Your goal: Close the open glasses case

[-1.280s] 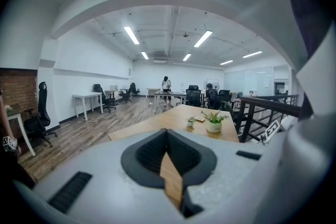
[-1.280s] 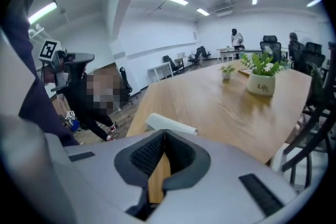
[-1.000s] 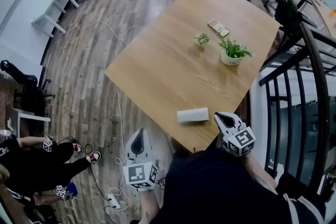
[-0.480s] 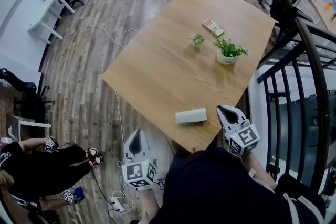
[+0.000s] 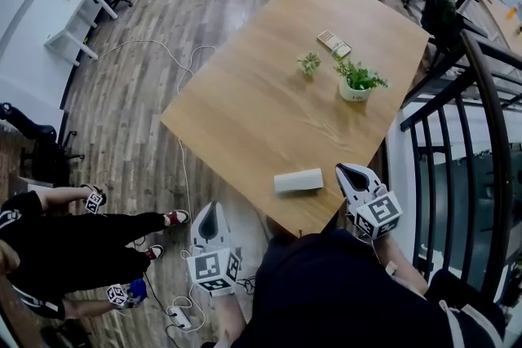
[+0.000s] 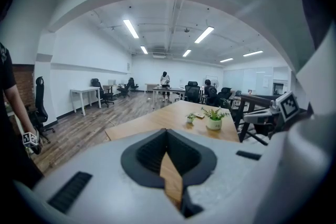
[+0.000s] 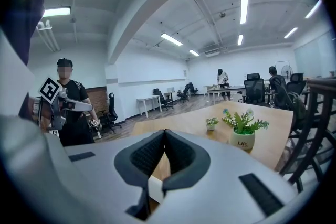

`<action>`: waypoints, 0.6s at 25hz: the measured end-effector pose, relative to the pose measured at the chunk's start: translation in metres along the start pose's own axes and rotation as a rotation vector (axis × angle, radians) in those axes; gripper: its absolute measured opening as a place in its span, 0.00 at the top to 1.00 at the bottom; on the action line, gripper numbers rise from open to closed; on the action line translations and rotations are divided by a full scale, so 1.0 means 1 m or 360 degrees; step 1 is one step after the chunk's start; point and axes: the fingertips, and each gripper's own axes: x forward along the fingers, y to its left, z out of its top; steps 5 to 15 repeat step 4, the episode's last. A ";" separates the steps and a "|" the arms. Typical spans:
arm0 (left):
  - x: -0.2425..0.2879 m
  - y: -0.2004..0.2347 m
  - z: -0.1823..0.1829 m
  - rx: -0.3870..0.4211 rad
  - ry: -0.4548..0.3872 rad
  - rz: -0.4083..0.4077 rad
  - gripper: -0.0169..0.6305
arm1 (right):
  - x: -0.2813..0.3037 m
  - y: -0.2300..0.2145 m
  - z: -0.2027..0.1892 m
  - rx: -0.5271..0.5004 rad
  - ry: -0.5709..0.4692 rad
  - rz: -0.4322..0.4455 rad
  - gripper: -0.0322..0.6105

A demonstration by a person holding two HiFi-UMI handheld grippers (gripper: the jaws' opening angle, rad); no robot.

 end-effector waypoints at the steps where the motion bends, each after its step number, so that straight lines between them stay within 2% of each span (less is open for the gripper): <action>1: 0.000 -0.001 -0.001 0.0000 0.0003 -0.0002 0.98 | 0.000 0.001 0.000 0.0002 0.0010 0.0004 0.93; 15: 0.001 -0.003 -0.002 0.0001 0.0013 -0.0012 0.98 | -0.001 0.002 -0.001 0.0012 0.0034 0.0013 0.93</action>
